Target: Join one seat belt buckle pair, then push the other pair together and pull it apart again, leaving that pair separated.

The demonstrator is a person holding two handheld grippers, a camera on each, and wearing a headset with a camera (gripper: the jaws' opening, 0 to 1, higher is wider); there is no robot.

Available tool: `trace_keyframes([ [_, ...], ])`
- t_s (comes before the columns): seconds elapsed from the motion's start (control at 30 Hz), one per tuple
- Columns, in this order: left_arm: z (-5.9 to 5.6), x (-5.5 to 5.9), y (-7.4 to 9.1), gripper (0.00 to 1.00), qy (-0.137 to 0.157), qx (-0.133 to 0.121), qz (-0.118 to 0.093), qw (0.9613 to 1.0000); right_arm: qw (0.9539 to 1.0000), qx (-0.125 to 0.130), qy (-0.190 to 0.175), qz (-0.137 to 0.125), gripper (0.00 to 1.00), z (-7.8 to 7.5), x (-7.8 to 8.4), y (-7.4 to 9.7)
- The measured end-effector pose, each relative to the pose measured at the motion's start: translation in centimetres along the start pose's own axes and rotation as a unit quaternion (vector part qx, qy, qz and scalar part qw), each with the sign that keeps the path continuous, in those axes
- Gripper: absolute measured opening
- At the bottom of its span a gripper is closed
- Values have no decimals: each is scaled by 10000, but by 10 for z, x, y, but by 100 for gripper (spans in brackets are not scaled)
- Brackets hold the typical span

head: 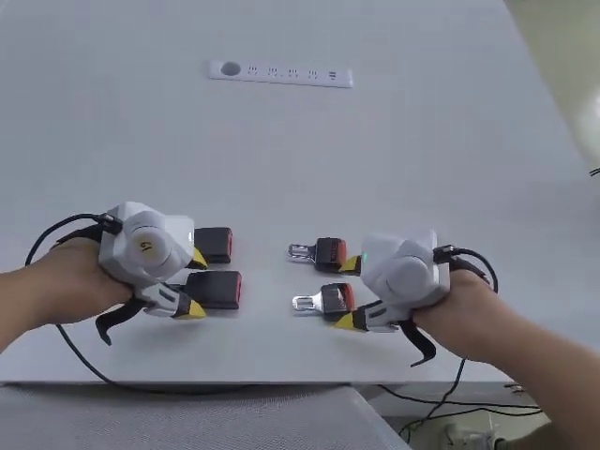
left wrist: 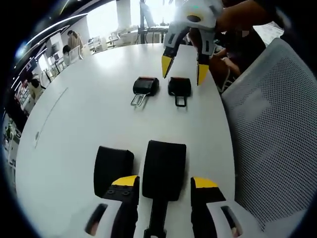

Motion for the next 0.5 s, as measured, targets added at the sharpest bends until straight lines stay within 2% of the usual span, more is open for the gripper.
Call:
trace_keyframes([
  [0.27, 3, 0, -6, 39, -92, 130, 75, 9998, 9998, -59, 175, 116, 40, -4, 0, -8],
  [0.5, 2, -3, -8, 38, -197, 148, 195, 9995, 9993, -198, 244, 215, 34, -7, -1, -15],
])
Point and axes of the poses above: the centre of the closed fingertips' face, and the gripper's own axes: y roughly backward along the fingers, z roughly to its left, x roughly out of its underside, the point moved 9 cm from there along y, roughly backward along the fingers, and after that the axes turned 11 degrees about z, right-handed, at the moved point
